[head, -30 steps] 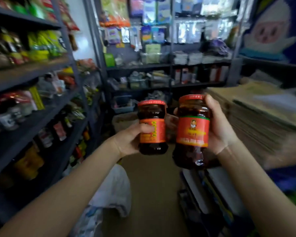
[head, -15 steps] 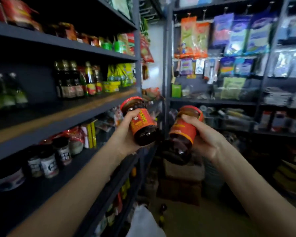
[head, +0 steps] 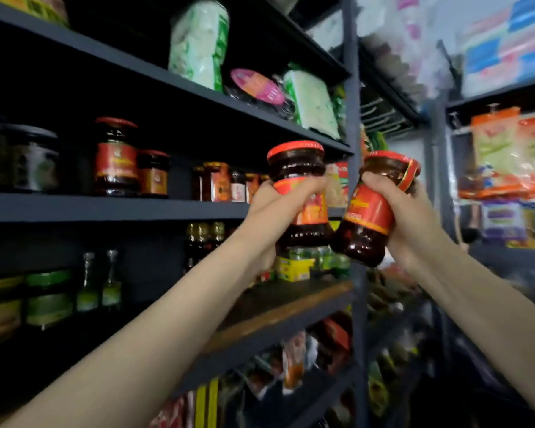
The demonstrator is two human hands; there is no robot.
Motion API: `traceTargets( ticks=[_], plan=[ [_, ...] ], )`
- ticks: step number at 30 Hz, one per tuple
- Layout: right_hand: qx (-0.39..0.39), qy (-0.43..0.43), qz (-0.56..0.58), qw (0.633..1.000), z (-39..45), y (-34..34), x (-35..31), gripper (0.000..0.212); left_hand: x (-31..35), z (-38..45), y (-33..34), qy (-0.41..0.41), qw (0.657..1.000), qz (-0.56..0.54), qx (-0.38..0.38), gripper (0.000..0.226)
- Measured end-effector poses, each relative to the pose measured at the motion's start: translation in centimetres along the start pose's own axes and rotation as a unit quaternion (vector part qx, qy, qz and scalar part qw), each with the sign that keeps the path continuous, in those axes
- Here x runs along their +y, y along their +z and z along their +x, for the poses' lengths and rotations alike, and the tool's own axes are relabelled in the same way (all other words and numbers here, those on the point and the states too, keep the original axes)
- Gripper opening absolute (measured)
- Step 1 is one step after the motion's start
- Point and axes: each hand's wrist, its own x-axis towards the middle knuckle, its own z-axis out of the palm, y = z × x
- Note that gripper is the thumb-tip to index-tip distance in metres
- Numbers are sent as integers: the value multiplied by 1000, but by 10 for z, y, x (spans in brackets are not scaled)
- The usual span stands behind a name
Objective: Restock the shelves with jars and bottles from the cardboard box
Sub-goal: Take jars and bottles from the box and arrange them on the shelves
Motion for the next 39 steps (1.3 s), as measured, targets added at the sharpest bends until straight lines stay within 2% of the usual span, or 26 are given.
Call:
traceTargets(
  ticks=[1,3,6,10,13,15,19,22,28,31,33,36,39],
  plan=[
    [-3,-50,-1,999,19,4,2,60,4,17,3,4,999,0,32,18],
    [-48,-122,-21,991,57,14,5,57,10,48,6,6,996,14,93,34],
    [-133,-189,-111,967,105,27,8,62,18,80,0,12,984,63,168,51],
    [-268,-260,-247,894,147,47,16,73,36,94,-26,47,960,146,233,13],
    [-331,-280,-274,858,165,58,28,76,46,91,-58,102,926,266,249,7],
    [-352,-270,-266,856,174,63,40,73,49,89,-79,96,915,315,233,11],
    [-348,-226,-240,878,181,75,63,73,43,94,-110,43,907,321,268,54],
    [-337,-218,-191,896,180,83,76,71,35,108,-121,21,911,303,279,61],
    [-331,-217,-185,899,182,91,95,69,16,133,-107,-18,901,295,318,92],
    [-339,-170,-165,910,189,100,100,64,8,145,-97,-25,900,293,321,110],
    [-342,-116,-164,918,197,109,102,62,5,153,-95,-34,895,294,334,99],
    [-308,-8,-113,945,205,119,108,54,0,158,-92,-53,890,298,342,84],
    [-289,65,-73,952,210,123,120,41,-1,159,-91,-65,877,333,340,82]
  ],
)
